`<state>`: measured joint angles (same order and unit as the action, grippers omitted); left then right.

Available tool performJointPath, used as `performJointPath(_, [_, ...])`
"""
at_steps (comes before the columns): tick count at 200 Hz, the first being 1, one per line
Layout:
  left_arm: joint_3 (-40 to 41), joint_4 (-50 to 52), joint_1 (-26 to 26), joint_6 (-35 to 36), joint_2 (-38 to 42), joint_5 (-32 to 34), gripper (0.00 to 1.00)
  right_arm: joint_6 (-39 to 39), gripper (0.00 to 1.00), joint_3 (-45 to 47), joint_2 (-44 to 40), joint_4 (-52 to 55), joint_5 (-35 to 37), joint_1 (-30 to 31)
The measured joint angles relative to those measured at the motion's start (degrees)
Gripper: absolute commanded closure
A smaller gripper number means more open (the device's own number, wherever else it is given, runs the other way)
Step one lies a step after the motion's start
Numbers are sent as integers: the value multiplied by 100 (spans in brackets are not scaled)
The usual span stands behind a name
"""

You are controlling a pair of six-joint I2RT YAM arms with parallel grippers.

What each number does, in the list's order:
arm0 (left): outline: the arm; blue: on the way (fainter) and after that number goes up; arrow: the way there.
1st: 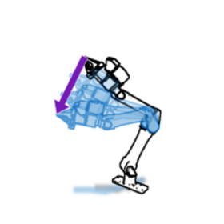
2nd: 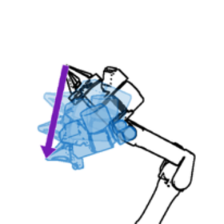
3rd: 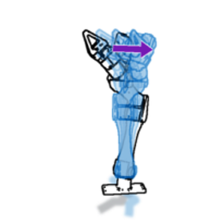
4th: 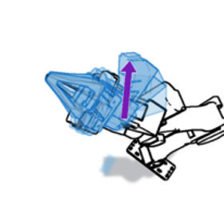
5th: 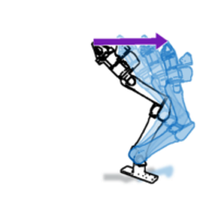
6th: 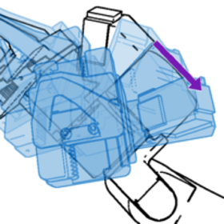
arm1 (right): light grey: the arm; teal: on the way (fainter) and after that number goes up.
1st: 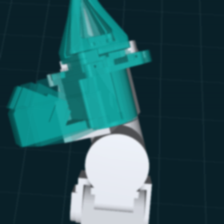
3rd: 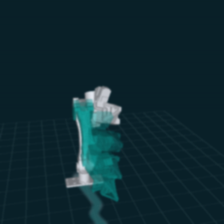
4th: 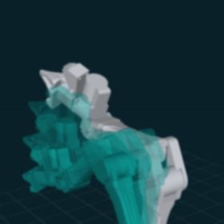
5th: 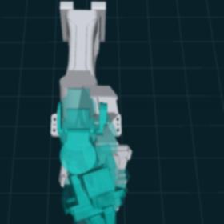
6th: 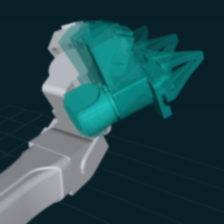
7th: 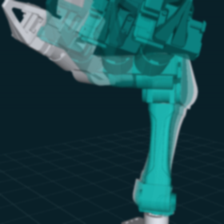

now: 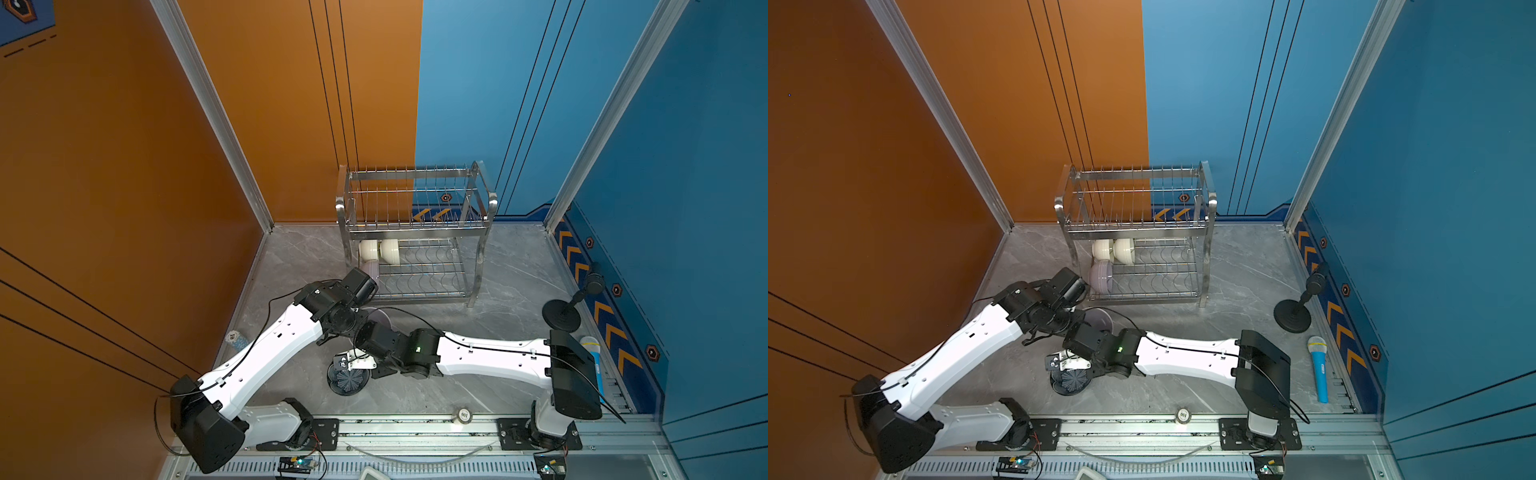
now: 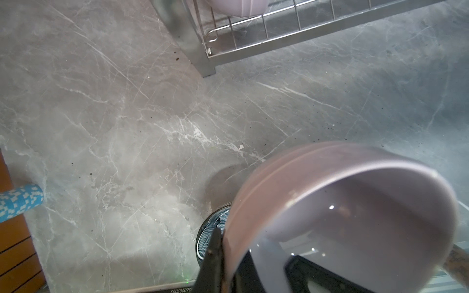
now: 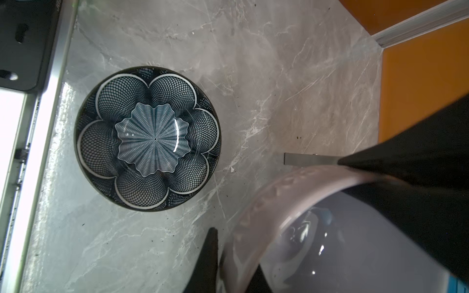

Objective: Load bowls into a dish rack
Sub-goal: Place the bowl in the dish rack.

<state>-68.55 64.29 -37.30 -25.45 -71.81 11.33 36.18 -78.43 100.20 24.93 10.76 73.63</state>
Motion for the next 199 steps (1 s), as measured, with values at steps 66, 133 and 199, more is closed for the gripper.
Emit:
performJointPath(66, [-96,-46,0,-225,251,133,45,-46,100,39,0,4,-17,-35])
performJointPath(133, [-127,-85,168,-376,1062,780,41,-422,100,332,-138,-9,-431,-378])
performJointPath(199, [387,-590,1016,-459,2334,944,42,-1412,100,599,-372,-402,-1827,-1244])
